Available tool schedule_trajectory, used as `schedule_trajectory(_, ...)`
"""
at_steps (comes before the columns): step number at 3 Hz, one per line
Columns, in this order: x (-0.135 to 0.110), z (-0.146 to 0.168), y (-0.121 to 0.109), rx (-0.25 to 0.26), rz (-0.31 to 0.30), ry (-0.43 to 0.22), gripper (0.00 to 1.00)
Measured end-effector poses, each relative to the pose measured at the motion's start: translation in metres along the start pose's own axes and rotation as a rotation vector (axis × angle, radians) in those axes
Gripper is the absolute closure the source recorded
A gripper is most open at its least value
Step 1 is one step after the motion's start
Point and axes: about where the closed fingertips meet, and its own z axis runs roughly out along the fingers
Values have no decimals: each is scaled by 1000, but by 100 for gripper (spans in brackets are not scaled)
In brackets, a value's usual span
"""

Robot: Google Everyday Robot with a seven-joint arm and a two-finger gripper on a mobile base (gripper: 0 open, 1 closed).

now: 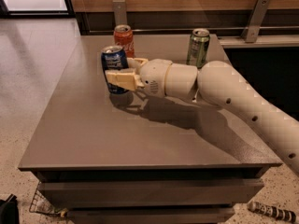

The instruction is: Place pepsi can upright

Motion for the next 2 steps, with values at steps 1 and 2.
schedule_trajectory(1,24,-2,-7,25,75,-21,100)
schedule_trajectory(2,50,-13,-16,63,138,-60,100)
